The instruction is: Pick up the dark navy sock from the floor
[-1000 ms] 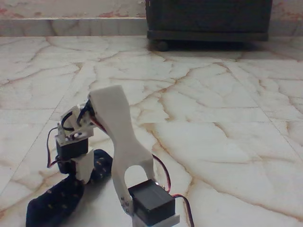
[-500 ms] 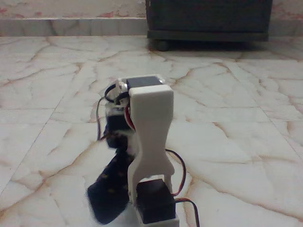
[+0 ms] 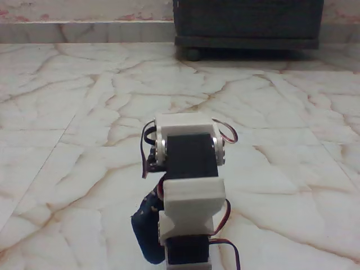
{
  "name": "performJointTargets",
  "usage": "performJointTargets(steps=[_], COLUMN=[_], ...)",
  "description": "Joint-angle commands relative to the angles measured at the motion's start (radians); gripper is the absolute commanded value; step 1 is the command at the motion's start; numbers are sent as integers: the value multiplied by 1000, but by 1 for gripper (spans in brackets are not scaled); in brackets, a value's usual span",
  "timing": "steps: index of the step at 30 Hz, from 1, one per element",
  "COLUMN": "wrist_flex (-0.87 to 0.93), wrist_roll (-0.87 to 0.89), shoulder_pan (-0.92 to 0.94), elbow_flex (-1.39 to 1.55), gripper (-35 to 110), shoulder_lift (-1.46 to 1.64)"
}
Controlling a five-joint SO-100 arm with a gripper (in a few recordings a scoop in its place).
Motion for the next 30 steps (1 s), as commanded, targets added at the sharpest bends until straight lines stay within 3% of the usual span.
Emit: performJointTargets(steps=[1, 12, 15, 22, 30], wrist_flex=[-28, -373, -531, -1080, -1221], wrist_roll=[-35, -155, -224, -357, -517], shoulder_pan=[17, 126, 141, 143, 130], elbow_flex=[25, 276, 351, 577, 584], gripper=[0, 0, 0, 0, 0], shoulder_lift=[71, 193, 202, 202, 202])
